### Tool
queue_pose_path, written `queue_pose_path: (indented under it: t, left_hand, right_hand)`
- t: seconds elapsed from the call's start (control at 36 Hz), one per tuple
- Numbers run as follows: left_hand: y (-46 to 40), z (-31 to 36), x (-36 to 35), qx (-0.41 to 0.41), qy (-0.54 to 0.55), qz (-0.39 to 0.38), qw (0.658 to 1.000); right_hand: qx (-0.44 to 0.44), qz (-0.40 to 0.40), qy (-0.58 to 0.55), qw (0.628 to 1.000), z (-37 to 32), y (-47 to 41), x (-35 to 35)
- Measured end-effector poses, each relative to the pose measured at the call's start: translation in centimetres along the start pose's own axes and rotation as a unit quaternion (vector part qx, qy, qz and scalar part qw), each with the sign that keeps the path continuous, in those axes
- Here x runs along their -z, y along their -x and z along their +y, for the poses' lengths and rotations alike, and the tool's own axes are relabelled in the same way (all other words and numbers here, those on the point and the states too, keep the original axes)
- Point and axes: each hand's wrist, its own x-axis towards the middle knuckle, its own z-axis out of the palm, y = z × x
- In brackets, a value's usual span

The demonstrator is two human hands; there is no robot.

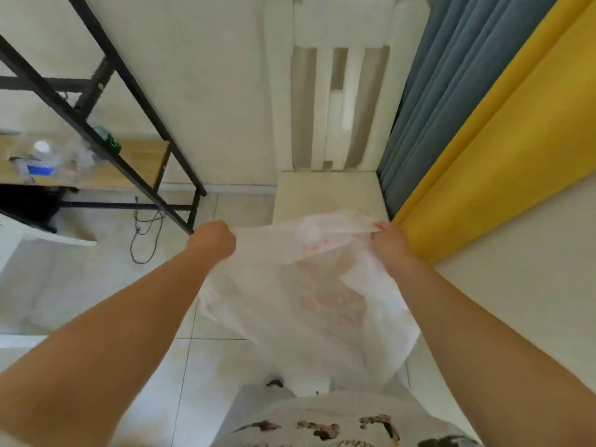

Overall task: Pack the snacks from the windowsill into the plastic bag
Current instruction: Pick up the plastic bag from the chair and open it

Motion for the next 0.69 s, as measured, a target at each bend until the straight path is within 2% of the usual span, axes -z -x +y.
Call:
queue_pose_path:
  t: [0.06,0.08,0.17,0.22,0.39,0.5,0.58,0.64,0.69]
  left_hand:
    - [0.9,-0.3,-1.9,-0.045,0.024,0.079,0.996]
    - [1.9,-0.1,-2.8,-0.079,0.012,0.085,0.993]
    - [5.2,1.3,-6.4,-0.251,-0.090,0.050,0.963]
    - [7.3,2.4,-8.7,-0.310,-0.097,0.025,0.945]
    - [11.9,5.1,-12.2,-0.343,-0.141,-0.028,0.928]
    - [17.2,7.0,-14.7,-0.434,-0.194,-0.039,0.879]
    - [21.8,7.6,-17.1,-0.497,-0.201,-0.101,0.838]
    - [24.1,7.6,-18.4,-0.497,-0.172,-0.148,0.838]
    - [26.2,7.6,-19.6,-0.479,-0.122,-0.169,0.853]
  right_hand:
    - [-0.033,-0.005,-0.031,0.999,0.7,2.7,-1.6]
    - [-0.051,-0.004,-0.045,0.998,1.2,4.2,-2.2]
    - [-0.113,-0.022,-0.133,0.984,2.4,8.7,-3.2]
    - [-0.146,-0.039,-0.215,0.965,3.3,11.8,-2.8]
    - [-0.188,-0.089,-0.279,0.938,8.6,19.8,1.0]
    - [-0.210,-0.084,-0.342,0.912,13.3,24.6,2.3]
    - [-0.192,-0.072,-0.365,0.908,16.0,28.3,2.9]
    - [-0.198,-0.065,-0.350,0.913,18.1,31.3,3.7]
    - [-0.220,-0.060,-0.233,0.945,21.0,34.3,4.4]
